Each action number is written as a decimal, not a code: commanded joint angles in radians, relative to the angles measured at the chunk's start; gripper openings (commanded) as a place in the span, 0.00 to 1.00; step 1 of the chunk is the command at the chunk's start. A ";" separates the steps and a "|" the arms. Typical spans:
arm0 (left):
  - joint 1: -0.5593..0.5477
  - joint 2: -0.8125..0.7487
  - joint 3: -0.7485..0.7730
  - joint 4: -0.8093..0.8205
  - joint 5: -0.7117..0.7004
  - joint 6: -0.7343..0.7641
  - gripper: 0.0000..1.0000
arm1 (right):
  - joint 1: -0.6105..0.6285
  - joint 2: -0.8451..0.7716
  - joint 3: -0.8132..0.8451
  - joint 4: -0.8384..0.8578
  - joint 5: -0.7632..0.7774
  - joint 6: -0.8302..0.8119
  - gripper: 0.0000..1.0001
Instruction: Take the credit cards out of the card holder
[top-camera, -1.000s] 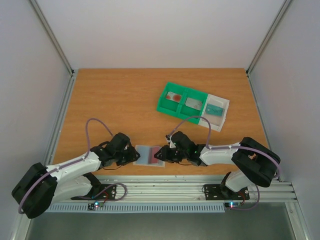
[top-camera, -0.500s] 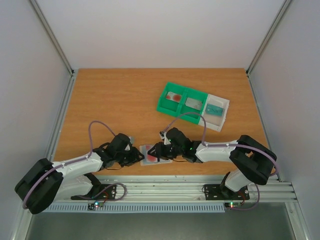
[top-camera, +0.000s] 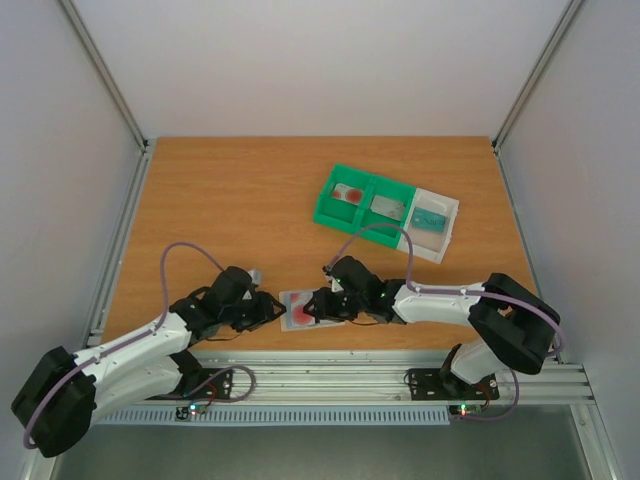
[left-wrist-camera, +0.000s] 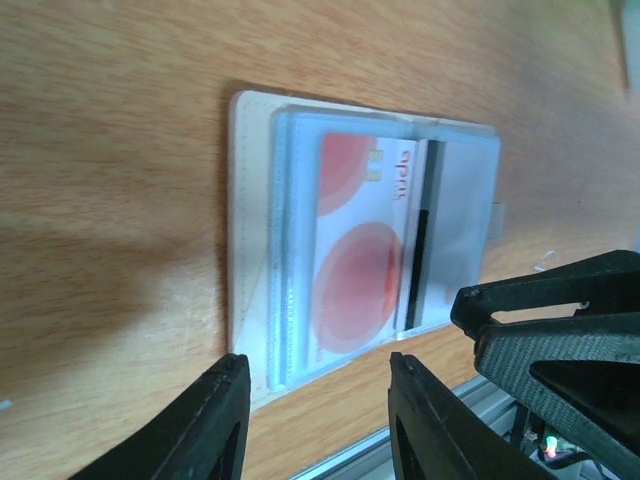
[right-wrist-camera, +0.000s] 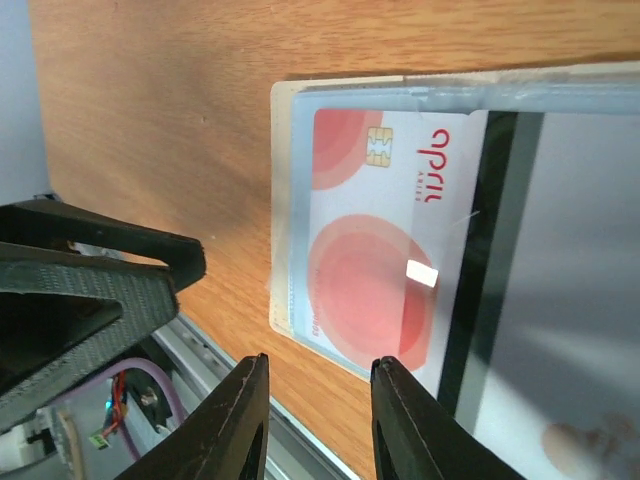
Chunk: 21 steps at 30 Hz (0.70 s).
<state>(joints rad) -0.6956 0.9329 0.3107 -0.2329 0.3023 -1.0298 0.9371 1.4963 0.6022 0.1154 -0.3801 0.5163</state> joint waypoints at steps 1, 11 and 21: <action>0.001 -0.014 0.051 0.005 0.024 0.036 0.40 | 0.006 -0.066 0.057 -0.198 0.104 -0.108 0.31; -0.002 0.080 0.092 0.161 0.120 -0.015 0.41 | -0.003 -0.118 0.126 -0.422 0.262 -0.196 0.27; -0.020 0.266 0.098 0.356 0.131 -0.051 0.41 | -0.009 -0.094 0.118 -0.424 0.295 -0.200 0.23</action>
<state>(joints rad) -0.7074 1.1412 0.3874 -0.0235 0.4210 -1.0561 0.9344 1.3872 0.7094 -0.2970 -0.1257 0.3340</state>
